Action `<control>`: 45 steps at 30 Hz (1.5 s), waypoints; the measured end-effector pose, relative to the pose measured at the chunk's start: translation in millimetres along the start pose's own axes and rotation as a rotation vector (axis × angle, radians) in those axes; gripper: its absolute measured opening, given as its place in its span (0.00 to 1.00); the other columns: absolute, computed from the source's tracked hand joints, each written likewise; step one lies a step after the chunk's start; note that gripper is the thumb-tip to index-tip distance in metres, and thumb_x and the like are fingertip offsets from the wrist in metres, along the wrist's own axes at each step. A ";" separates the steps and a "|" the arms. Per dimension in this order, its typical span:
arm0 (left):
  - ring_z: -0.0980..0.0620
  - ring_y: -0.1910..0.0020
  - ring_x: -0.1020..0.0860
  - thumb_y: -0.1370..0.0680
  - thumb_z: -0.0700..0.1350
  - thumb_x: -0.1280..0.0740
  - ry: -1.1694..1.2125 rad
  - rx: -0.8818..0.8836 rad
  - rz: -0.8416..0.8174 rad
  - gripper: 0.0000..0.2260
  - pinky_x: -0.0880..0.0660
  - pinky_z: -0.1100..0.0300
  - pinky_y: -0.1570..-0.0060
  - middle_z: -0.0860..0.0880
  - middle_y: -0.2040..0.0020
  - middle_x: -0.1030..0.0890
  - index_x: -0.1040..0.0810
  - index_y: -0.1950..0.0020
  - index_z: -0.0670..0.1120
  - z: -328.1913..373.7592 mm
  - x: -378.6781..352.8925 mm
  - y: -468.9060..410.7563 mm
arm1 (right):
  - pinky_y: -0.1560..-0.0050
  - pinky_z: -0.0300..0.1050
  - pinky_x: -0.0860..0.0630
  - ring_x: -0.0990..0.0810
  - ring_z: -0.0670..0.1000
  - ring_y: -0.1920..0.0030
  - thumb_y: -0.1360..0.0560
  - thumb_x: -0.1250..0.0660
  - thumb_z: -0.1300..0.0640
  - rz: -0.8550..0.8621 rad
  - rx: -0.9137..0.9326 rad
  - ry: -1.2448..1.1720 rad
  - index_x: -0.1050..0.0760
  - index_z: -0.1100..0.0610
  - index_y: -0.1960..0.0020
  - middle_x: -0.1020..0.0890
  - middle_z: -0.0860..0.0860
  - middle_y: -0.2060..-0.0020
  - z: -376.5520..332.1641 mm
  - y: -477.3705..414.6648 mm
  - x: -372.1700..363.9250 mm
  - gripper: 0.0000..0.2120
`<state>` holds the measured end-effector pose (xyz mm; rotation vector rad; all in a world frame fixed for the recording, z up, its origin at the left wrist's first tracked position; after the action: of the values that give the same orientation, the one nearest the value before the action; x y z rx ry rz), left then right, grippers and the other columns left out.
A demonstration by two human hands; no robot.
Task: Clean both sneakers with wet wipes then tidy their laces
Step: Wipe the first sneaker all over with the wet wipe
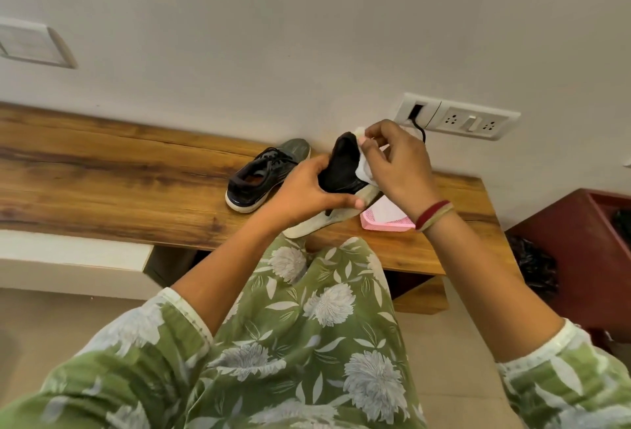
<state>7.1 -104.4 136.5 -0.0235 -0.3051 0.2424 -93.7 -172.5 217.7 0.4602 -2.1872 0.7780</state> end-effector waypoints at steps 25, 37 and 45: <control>0.53 0.76 0.34 0.19 0.50 0.38 0.214 0.346 0.242 0.20 0.35 0.61 0.71 0.49 0.76 0.32 0.32 0.70 0.46 -11.6 30.6 -31.9 | 0.46 0.51 0.32 0.24 0.55 0.61 0.27 0.39 0.65 0.062 0.628 0.531 0.20 0.56 0.51 0.23 0.53 0.63 -29.0 61.5 -64.1 0.10; 0.54 0.69 0.20 0.18 0.48 0.40 0.679 0.419 0.378 0.11 0.21 0.63 0.68 0.47 0.63 0.19 0.24 0.55 0.44 10.8 39.2 -20.8 | 0.43 0.49 0.36 0.21 0.51 0.60 0.25 0.34 0.61 0.484 0.522 0.414 0.17 0.54 0.54 0.17 0.47 0.60 -55.4 30.5 -0.2 0.07; 0.54 0.58 0.18 0.18 0.46 0.41 0.871 0.483 0.408 0.09 0.20 0.61 0.63 0.45 0.61 0.19 0.26 0.52 0.42 -12.2 27.2 -4.4 | 0.45 0.48 0.37 0.21 0.52 0.58 0.26 0.33 0.62 0.296 0.596 0.414 0.18 0.54 0.52 0.17 0.48 0.58 -45.6 54.3 -18.4 0.07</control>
<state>37.0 -102.0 133.1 0.2840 0.6378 0.6740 -86.5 -100.4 207.0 0.2281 -1.6302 1.5518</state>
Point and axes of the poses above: each hand's wrist, its own y-axis away from the middle knuckle, its own x-axis out of the back of the hand, z = x × y, the point moved 9 cm from there along -y, towards the middle knuckle
